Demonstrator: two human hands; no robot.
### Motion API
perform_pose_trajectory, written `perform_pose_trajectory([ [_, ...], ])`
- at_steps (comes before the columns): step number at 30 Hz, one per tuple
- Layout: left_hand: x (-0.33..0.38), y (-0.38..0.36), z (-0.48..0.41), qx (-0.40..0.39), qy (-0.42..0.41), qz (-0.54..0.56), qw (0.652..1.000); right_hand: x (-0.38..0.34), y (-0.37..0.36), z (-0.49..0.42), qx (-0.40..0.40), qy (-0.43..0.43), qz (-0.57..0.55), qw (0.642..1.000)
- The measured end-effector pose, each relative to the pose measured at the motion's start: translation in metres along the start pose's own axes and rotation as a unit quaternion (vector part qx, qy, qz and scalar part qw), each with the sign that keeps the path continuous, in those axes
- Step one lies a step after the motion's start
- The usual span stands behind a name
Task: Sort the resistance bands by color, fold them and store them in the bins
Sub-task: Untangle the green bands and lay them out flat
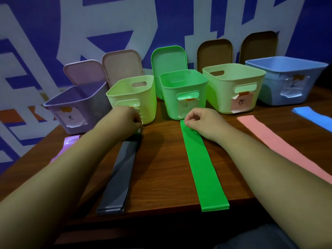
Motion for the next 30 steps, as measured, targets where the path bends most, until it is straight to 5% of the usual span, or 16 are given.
perform_pose_trajectory([
  [5,0.005,0.051,-0.002,0.147,0.006,0.171,0.974,-0.005,0.0,0.0,0.001,0.007,-0.017,1.0],
  [8,0.021,0.066,-0.003,0.157,0.003,0.32,0.934,-0.005,0.0,0.001,-0.002,0.009,-0.028,1.0],
  [12,0.046,0.065,-0.01,0.112,-0.024,0.446,0.888,-0.005,0.002,0.001,-0.007,0.013,-0.03,0.999],
  [18,0.064,0.006,-0.028,0.005,0.019,0.492,0.87,-0.01,0.001,0.006,-0.034,0.038,-0.057,0.997],
  [27,0.064,-0.026,-0.034,-0.098,-0.002,0.622,0.777,-0.013,0.001,-0.003,-0.058,0.043,-0.02,0.997],
  [30,0.059,-0.027,-0.033,-0.098,-0.06,0.587,0.802,-0.011,-0.001,-0.007,-0.049,0.033,-0.024,0.998],
])
Point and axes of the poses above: each hand's wrist, its own z-axis away from the middle knuckle, its own y-axis out of the back of the hand, x = y × z, the point moved 3 cm from there along -z, towards the middle knuckle, and after that the axes turned 1 degree about y, right-handed, at the moved point
